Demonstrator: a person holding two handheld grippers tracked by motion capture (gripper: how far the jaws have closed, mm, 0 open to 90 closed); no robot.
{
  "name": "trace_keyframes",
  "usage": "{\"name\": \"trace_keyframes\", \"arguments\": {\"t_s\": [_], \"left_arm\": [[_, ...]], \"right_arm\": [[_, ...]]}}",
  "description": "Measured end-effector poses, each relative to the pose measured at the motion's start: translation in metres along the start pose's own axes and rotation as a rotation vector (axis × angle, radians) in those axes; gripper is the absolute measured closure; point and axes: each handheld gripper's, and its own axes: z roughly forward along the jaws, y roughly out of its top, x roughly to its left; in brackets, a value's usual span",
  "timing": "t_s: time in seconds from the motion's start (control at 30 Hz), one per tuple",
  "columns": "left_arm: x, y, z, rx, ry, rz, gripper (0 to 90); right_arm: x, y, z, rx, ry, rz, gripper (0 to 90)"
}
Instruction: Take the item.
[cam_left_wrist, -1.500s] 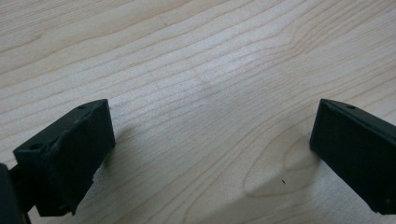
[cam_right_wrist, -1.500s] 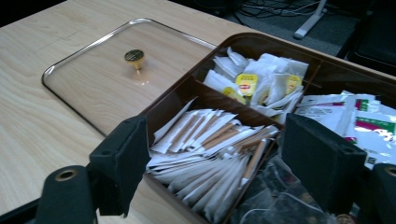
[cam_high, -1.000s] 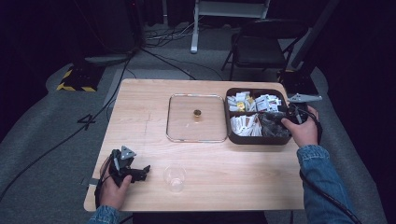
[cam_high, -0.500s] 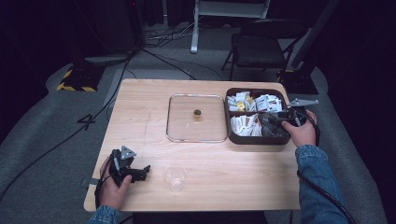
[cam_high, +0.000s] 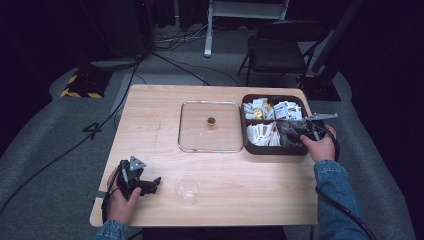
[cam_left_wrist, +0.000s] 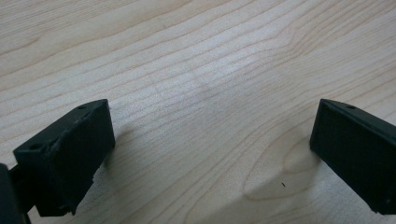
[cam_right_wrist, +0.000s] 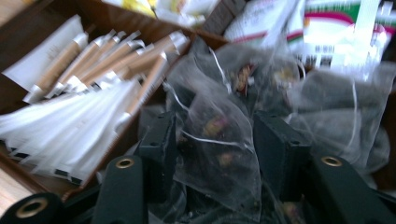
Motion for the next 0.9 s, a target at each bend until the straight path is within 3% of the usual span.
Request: {"name": "trace_keyframes", "arguments": {"t_s": [0.2, 0.37, 0.63, 0.77, 0.9], "left_arm": [[0.0, 0.0, 0.0, 0.0, 0.0, 0.001, 0.2], [0.0, 0.0, 0.0, 0.0, 0.0, 0.0, 0.2], [0.0, 0.0, 0.0, 0.0, 0.0, 0.001, 0.2], [0.0, 0.0, 0.0, 0.0, 0.0, 0.0, 0.2], [0.0, 0.0, 0.0, 0.001, 0.0, 0.002, 0.2]], "right_arm": [[0.002, -0.003, 0.002, 0.033, -0.016, 0.01, 63.3], [0.005, -0.001, 0.001, 0.036, -0.039, -0.008, 66.6], [0.004, -0.001, -0.008, -0.022, -0.04, 0.006, 70.1], [0.004, 0.001, -0.015, -0.061, 0.009, 0.026, 70.7], [0.007, 0.004, -0.022, -0.09, 0.025, 0.026, 70.8]]}}
